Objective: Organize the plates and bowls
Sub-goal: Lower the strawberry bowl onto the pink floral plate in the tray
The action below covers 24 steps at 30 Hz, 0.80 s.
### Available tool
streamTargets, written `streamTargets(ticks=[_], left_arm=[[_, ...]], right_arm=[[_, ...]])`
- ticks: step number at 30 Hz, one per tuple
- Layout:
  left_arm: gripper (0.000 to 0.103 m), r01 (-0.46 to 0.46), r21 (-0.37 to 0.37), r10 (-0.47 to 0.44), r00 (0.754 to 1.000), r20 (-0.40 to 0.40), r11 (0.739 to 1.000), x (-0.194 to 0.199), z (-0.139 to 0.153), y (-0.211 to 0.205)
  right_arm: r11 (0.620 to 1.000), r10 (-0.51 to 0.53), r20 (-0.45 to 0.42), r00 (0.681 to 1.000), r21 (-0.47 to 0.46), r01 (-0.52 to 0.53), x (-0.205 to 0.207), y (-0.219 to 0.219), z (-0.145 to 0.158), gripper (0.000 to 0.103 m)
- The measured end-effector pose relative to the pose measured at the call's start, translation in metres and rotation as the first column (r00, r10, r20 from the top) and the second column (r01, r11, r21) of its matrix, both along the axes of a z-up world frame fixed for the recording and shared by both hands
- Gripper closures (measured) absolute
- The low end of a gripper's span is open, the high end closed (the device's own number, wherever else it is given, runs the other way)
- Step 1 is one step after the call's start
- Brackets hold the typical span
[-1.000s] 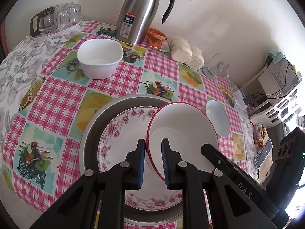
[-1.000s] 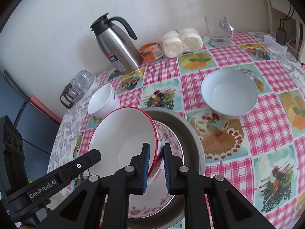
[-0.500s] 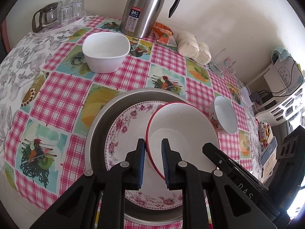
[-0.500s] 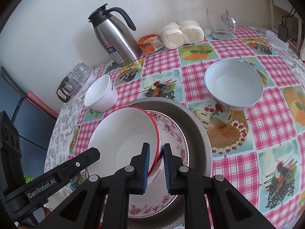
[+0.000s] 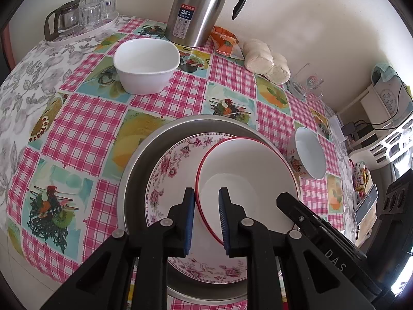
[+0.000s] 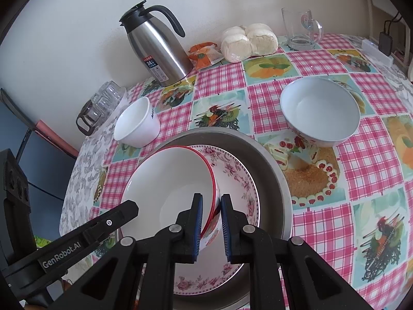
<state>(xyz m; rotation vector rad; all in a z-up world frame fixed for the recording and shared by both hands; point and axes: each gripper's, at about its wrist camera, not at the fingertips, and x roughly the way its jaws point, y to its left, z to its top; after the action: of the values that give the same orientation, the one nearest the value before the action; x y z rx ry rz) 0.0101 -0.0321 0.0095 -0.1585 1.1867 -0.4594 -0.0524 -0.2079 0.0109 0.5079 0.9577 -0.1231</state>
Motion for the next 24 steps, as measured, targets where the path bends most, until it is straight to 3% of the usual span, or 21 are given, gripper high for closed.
streamTargets(ticks=[24], left_arm=[[0.085,0.000,0.013,0.000,1.000,-0.005,1.000,0.0010,-0.0035,-0.0024]], right_arm=[[1.000,-0.003,0.003,1.000,0.022,0.003,0.0002,-0.0007,-0.0011,0.088]])
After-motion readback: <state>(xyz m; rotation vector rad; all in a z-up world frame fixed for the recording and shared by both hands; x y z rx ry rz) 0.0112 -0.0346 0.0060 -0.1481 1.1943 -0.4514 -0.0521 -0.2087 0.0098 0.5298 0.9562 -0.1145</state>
